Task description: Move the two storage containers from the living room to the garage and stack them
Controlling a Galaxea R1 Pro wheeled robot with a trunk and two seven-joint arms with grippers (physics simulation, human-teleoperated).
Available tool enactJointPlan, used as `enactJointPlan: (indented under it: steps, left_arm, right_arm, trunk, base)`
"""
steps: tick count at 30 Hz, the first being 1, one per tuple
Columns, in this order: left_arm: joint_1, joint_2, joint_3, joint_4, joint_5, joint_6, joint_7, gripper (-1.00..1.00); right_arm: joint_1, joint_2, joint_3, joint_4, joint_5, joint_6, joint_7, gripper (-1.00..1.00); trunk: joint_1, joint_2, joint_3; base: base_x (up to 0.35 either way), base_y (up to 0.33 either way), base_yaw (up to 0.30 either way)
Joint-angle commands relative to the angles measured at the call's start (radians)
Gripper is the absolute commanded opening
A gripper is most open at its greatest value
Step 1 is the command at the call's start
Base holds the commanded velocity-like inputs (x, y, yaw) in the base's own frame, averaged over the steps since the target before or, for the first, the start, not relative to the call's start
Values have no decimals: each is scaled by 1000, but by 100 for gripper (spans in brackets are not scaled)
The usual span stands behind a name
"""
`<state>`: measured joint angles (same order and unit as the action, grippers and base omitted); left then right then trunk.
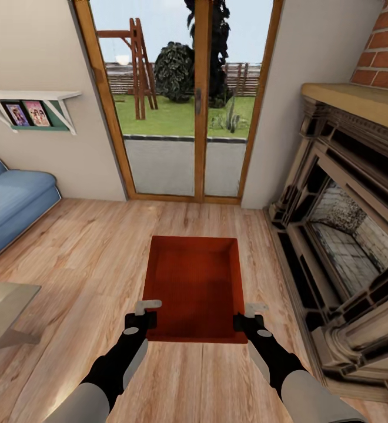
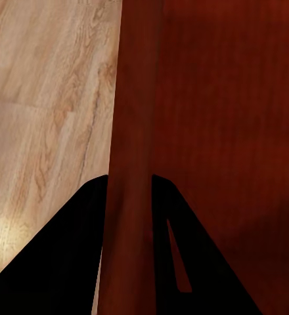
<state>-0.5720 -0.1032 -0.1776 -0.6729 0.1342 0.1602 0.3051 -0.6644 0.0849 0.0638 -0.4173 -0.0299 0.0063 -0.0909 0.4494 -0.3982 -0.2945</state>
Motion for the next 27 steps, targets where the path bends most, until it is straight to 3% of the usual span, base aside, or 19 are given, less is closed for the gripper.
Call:
enactJointPlan:
  steps: [1,27]
  left_arm:
    - [0,1,-6,15,8,7,21,-100]
    - [0,1,-6,16,8,7,21,-100]
  right_arm:
    - [-1,-1,-1,-5,8,0,-54,-100]
    - [-1,-1,0,-5,8,1,-54,-100]
  trunk:
    - [1,-2,0]
    - [1,-2,40]
  base:
    - [0,0,0]
    - [0,0,0]
